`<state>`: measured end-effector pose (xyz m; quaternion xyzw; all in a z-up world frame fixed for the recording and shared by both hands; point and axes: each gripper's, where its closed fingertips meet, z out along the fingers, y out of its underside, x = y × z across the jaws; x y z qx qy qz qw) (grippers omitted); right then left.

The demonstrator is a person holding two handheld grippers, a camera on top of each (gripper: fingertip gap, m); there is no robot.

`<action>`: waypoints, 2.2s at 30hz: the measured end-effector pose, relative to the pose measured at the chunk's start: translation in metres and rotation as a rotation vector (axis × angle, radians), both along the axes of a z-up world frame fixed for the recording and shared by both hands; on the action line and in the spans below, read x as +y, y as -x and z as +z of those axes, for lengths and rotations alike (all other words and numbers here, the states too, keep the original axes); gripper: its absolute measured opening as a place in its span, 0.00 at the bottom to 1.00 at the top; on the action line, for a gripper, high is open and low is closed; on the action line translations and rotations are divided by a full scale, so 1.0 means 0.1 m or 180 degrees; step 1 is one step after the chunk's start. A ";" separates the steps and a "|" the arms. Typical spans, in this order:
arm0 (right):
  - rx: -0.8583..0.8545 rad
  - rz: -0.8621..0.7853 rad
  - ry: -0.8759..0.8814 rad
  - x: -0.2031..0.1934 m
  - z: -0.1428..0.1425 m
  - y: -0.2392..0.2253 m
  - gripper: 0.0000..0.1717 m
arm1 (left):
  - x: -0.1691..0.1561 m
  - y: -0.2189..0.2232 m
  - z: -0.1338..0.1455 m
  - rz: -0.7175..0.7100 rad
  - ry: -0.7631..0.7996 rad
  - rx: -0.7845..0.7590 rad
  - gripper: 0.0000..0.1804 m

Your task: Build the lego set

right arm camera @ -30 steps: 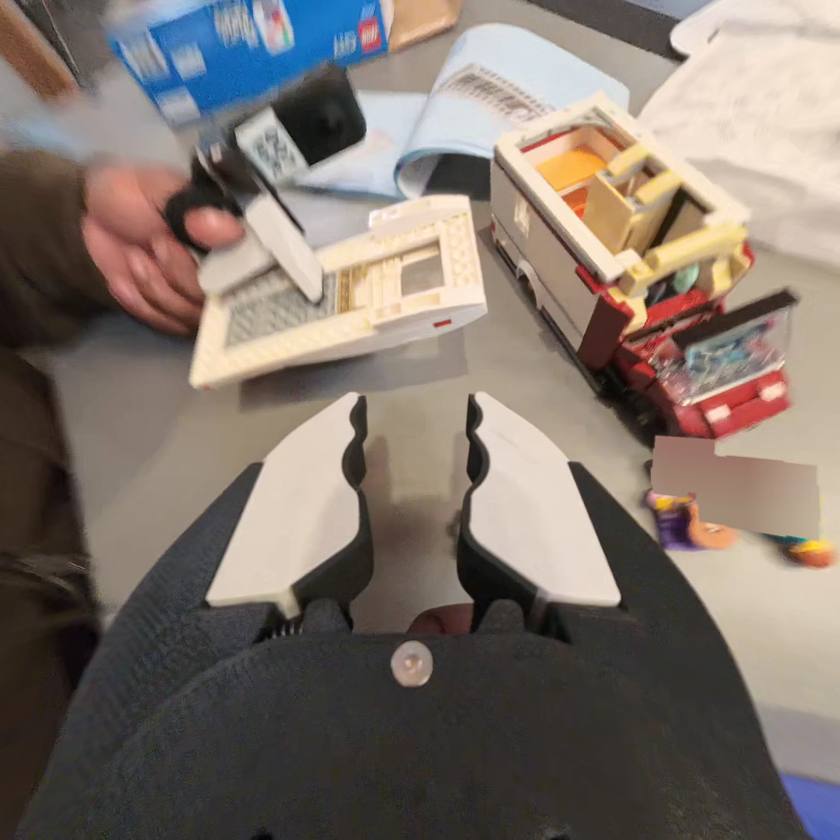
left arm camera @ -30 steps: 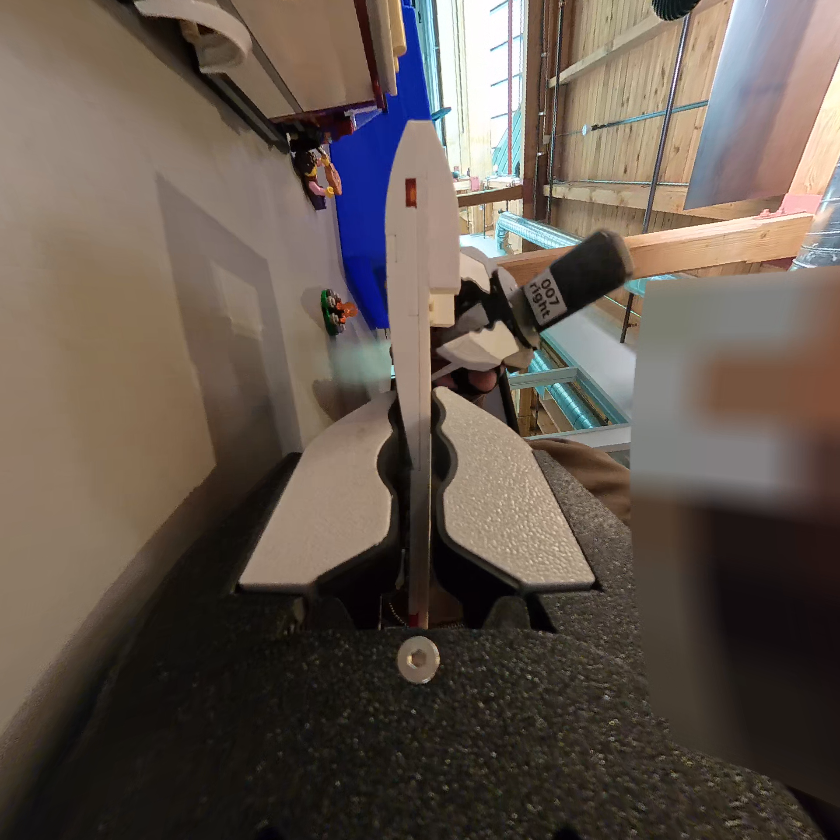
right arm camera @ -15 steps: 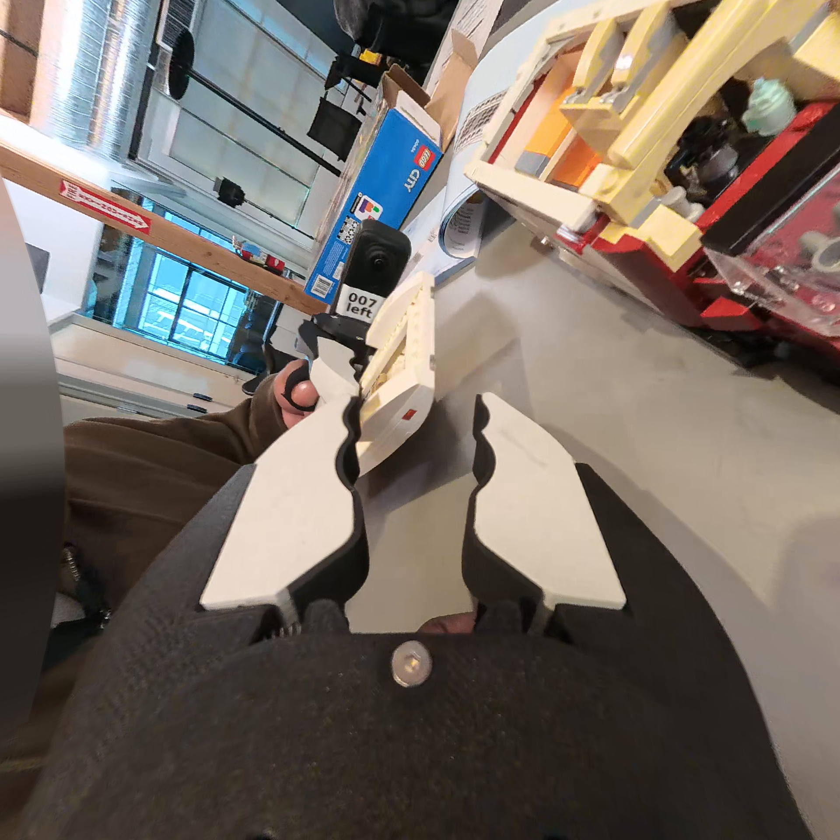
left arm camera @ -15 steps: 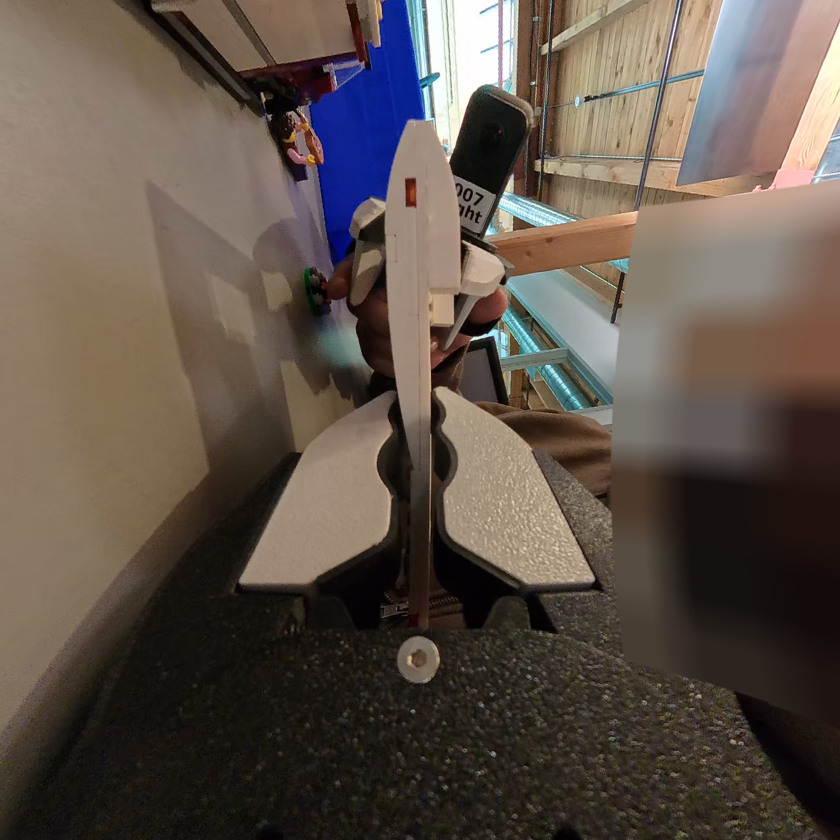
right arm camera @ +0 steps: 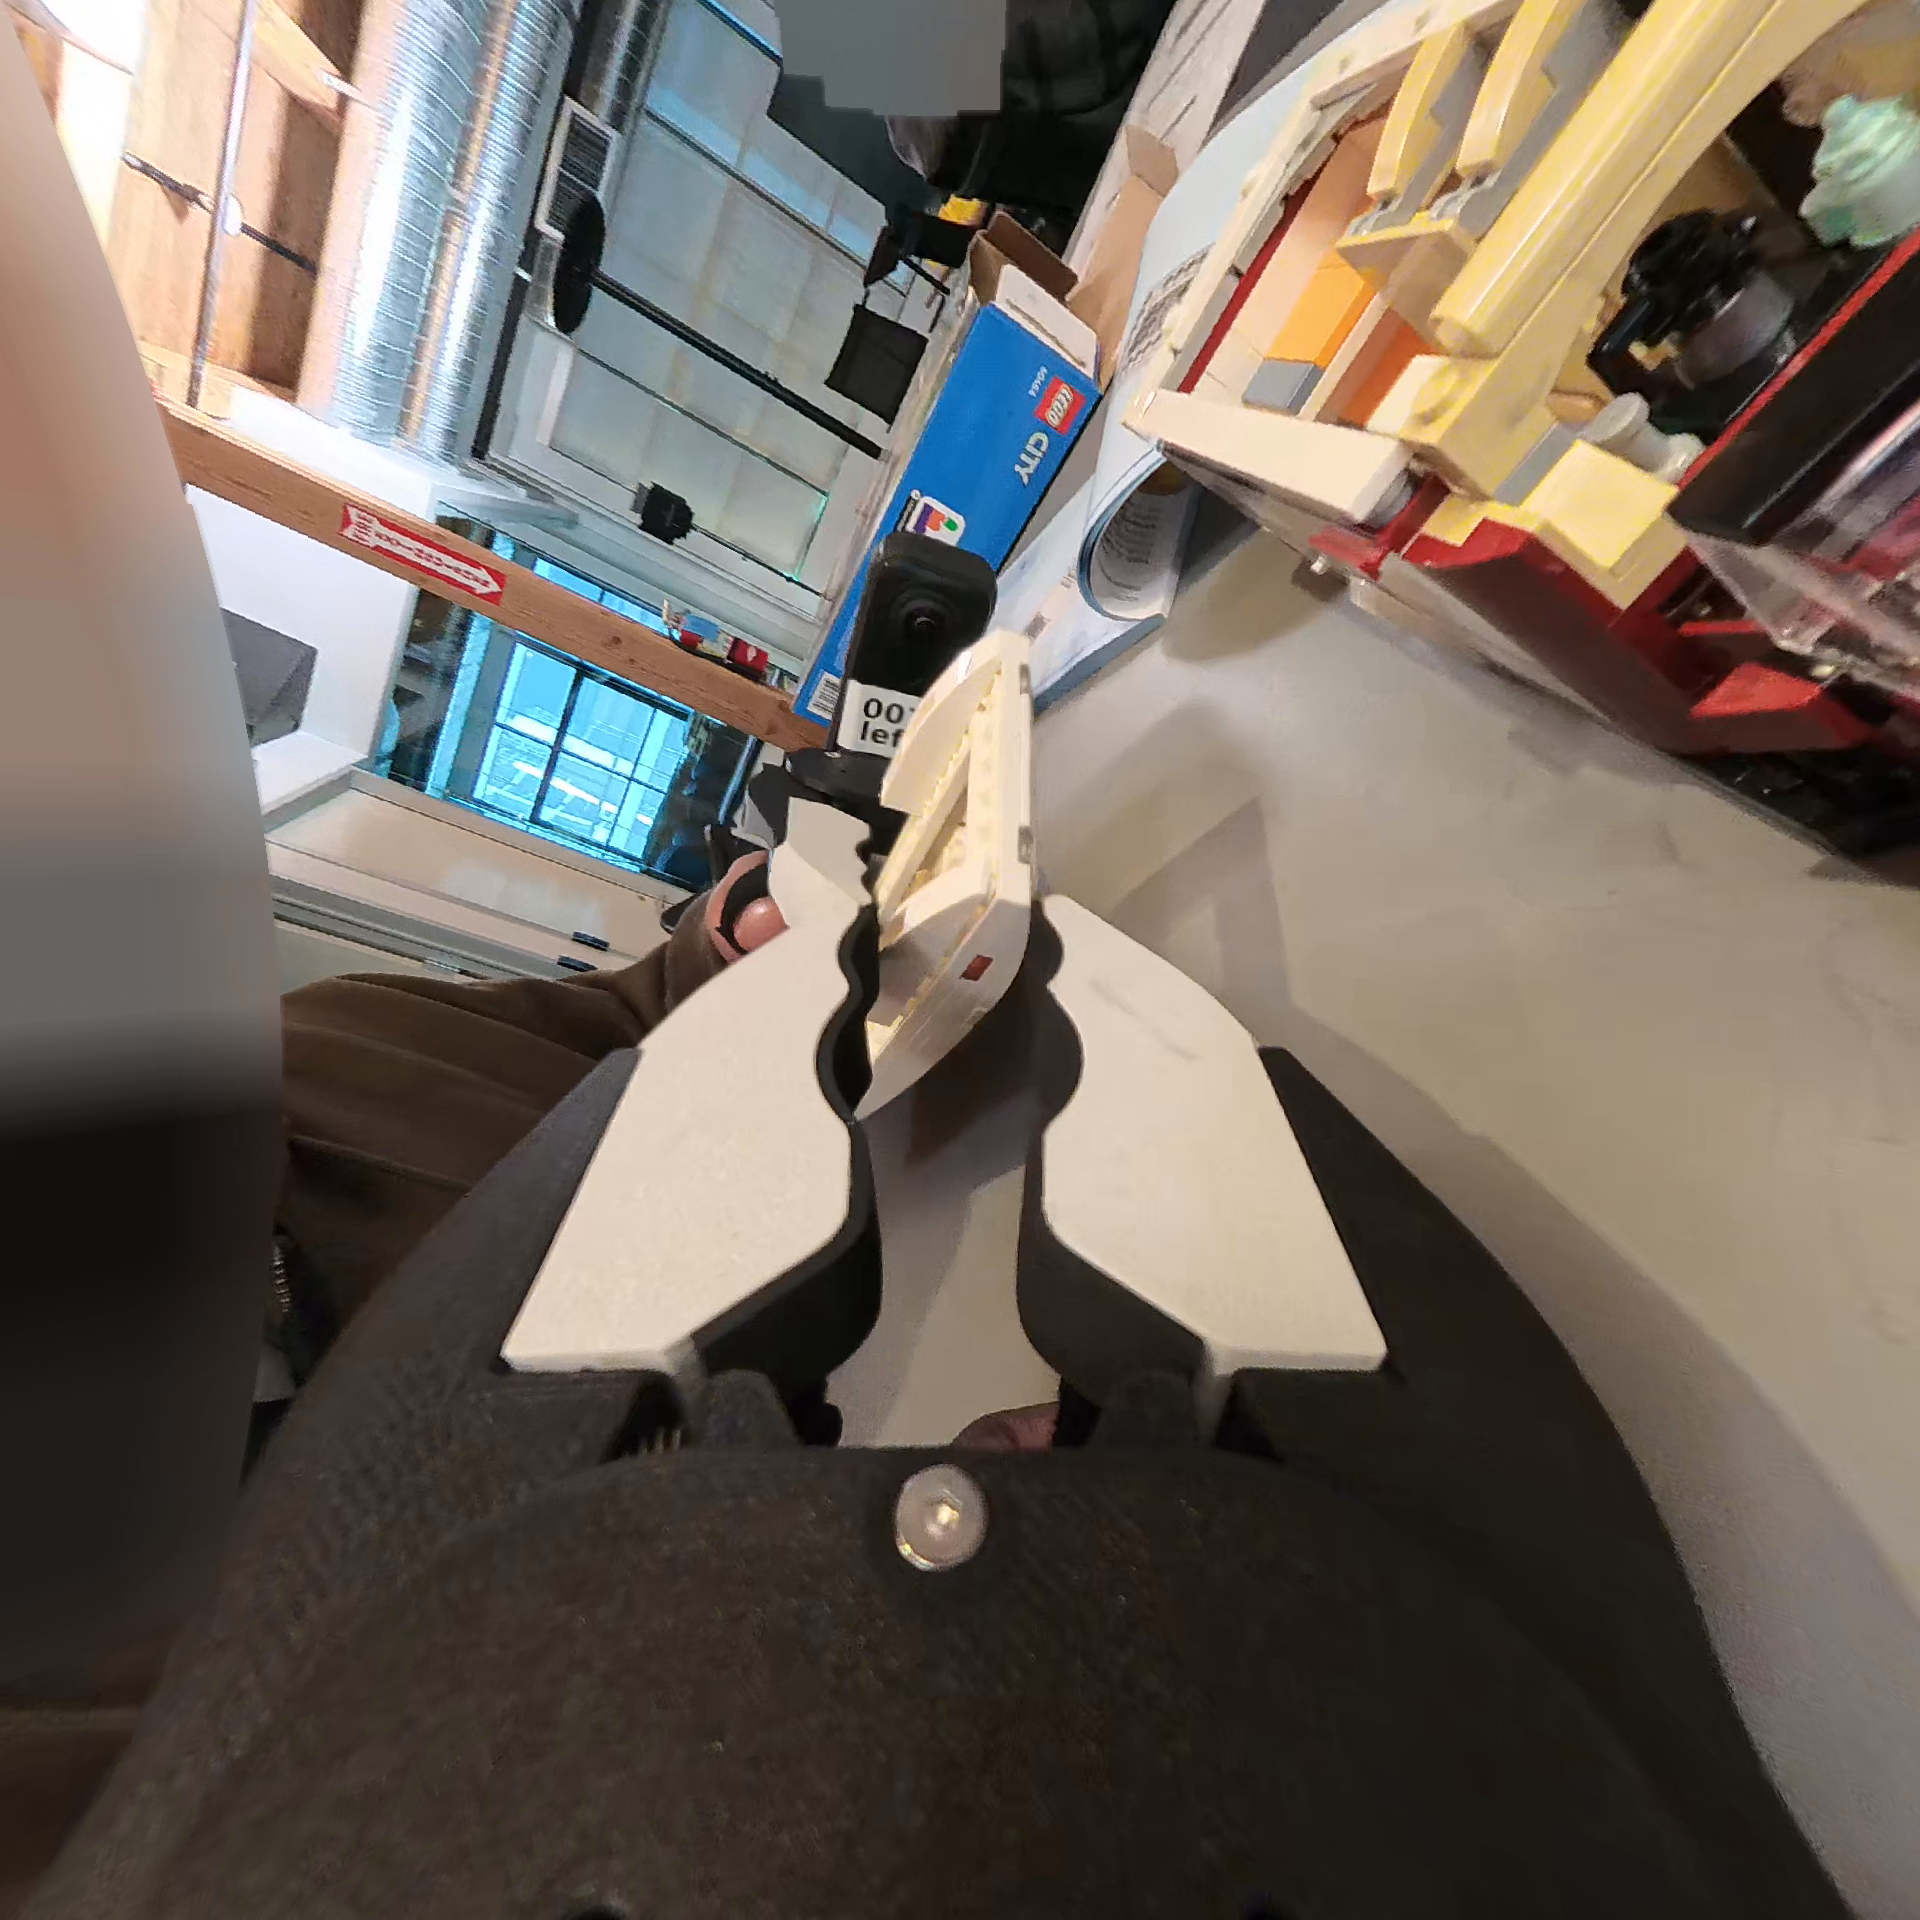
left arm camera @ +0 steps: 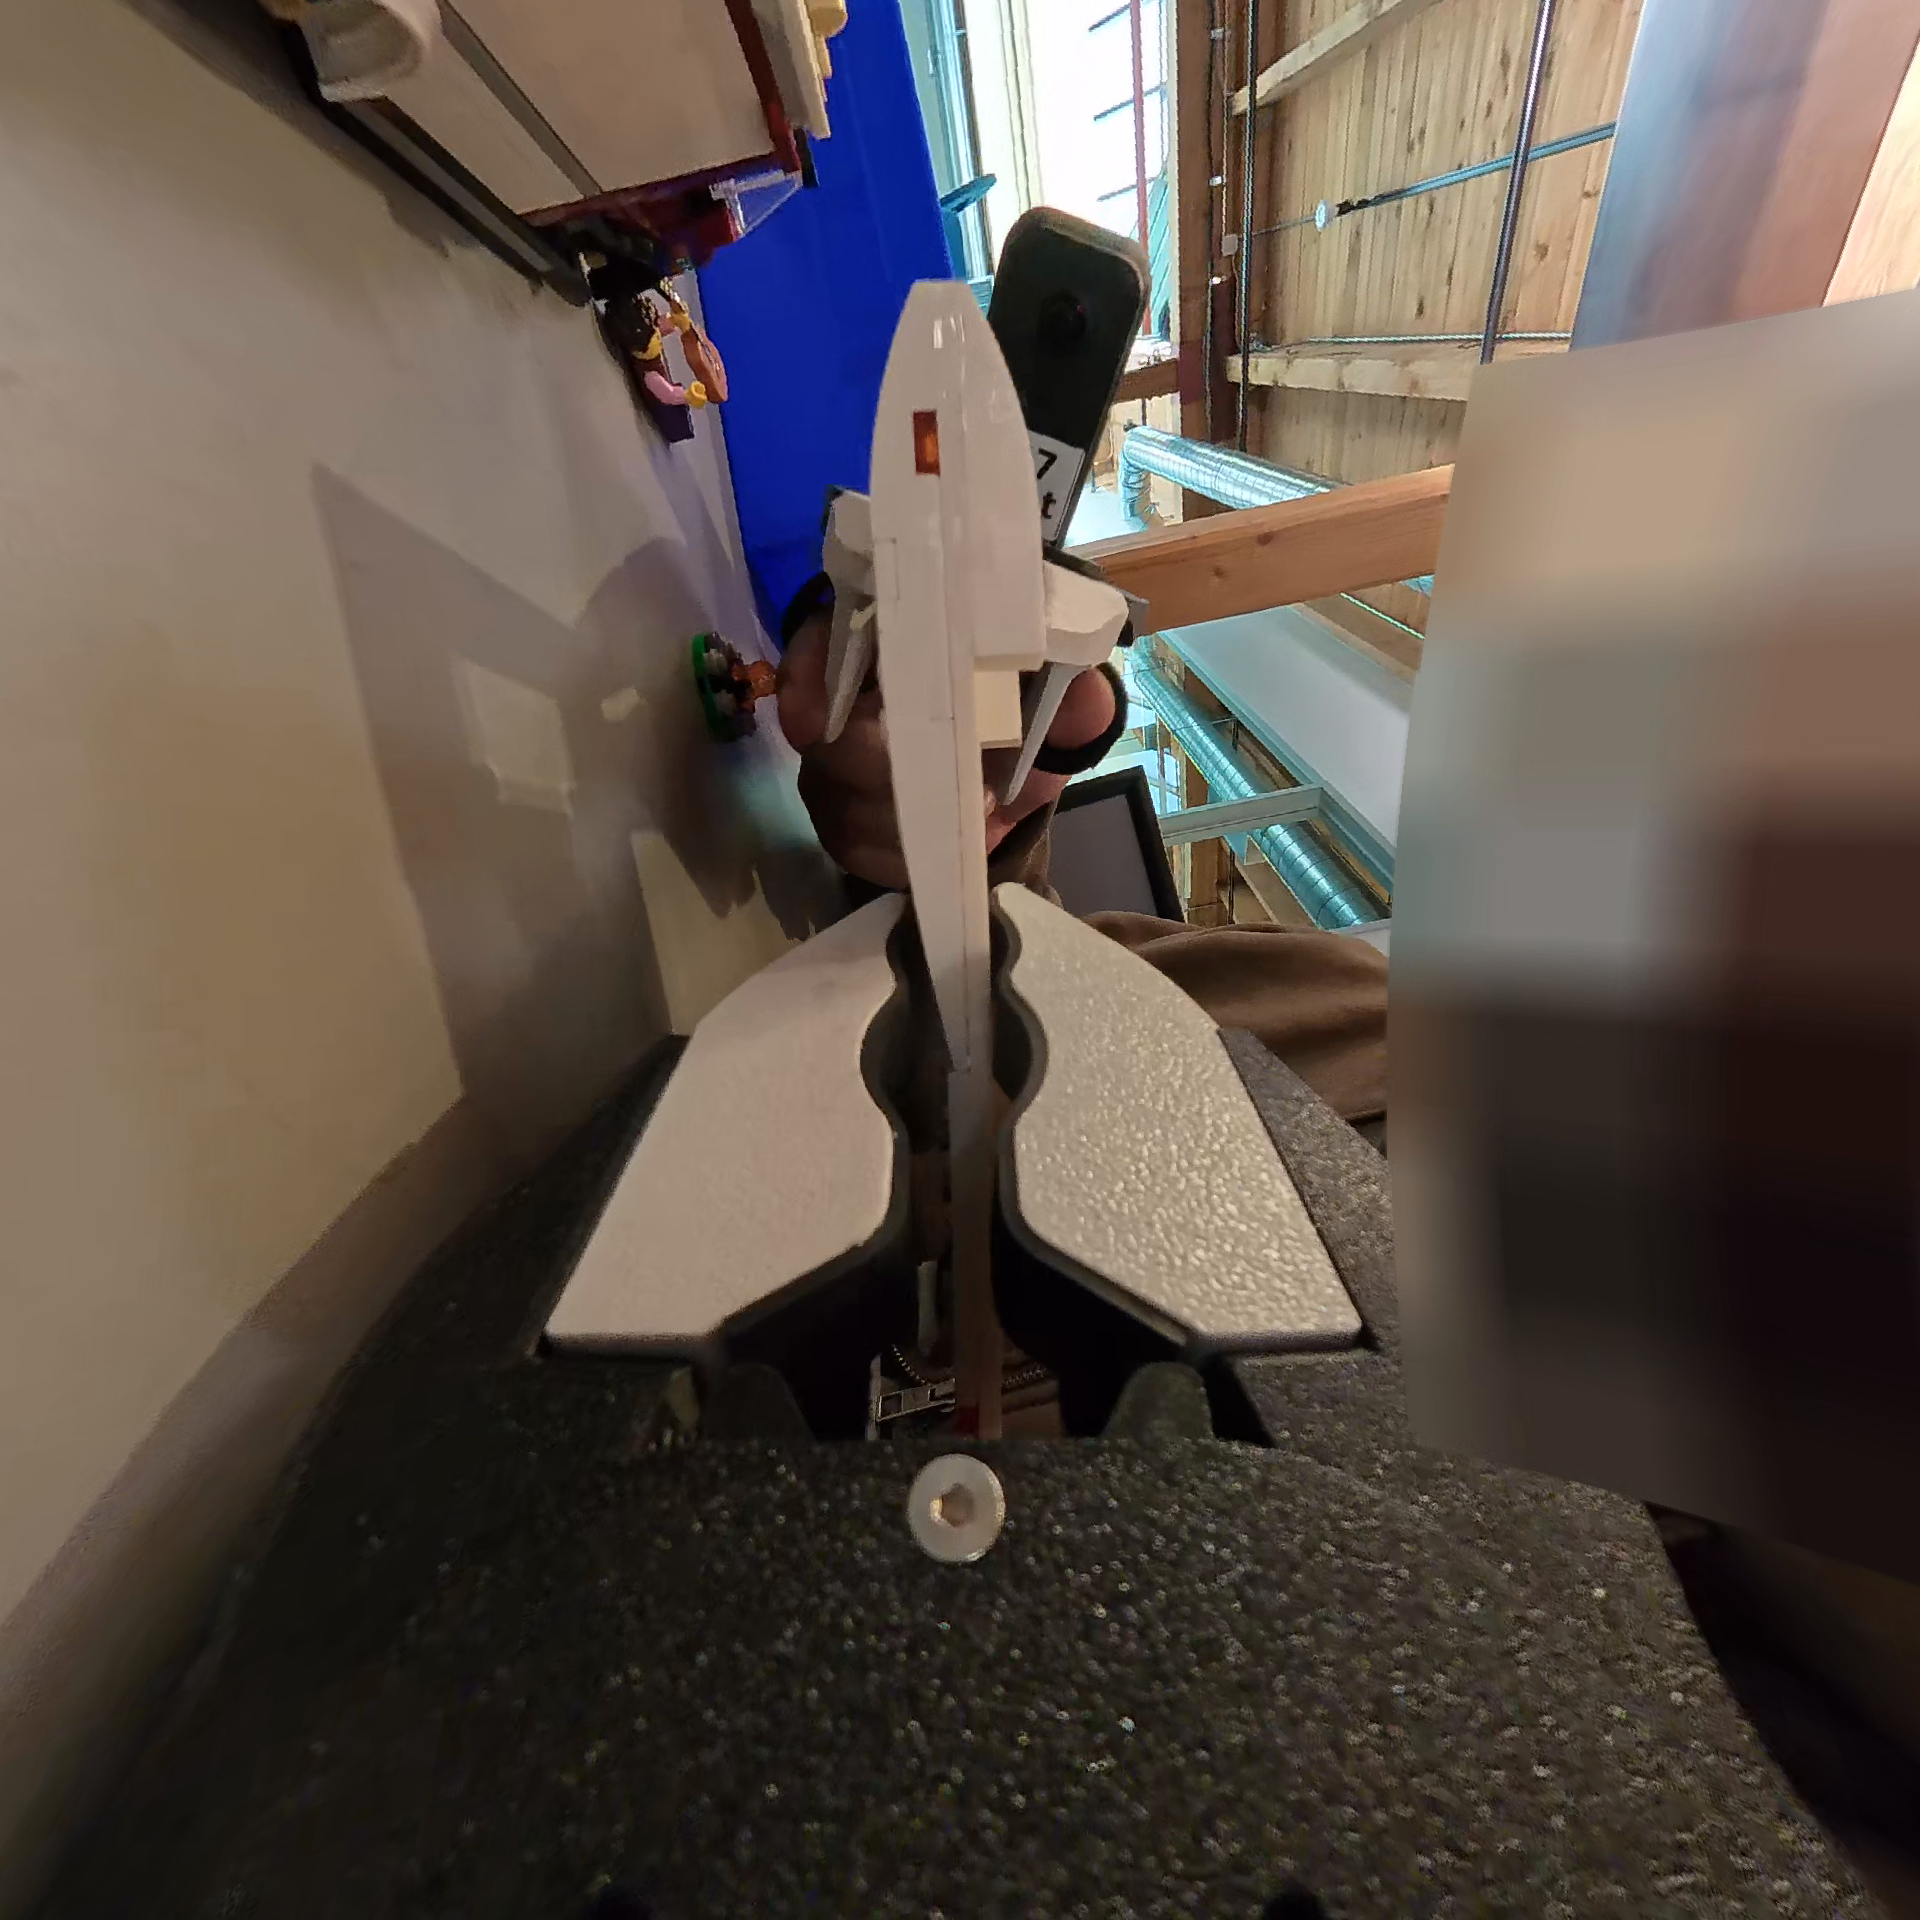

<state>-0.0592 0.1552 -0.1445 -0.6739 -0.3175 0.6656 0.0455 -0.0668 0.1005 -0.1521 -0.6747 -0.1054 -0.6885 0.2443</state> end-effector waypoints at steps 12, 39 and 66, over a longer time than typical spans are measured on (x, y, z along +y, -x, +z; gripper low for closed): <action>0.0169 -0.0138 -0.0143 0.02 0.06 0.02 0.15 | 0.01 0.01 0.02 0.0009 -0.0074 0.0006 0.06; 0.0440 -0.0127 -0.0385 -0.06 0.35 0.06 0.14 | -0.02 0.07 0.21 -0.0203 -0.0451 -0.0177 0.12; 0.0567 0.0151 -0.2167 -0.58 0.80 0.40 0.14 | -0.03 0.05 0.55 -0.0227 -0.1773 0.1253 0.36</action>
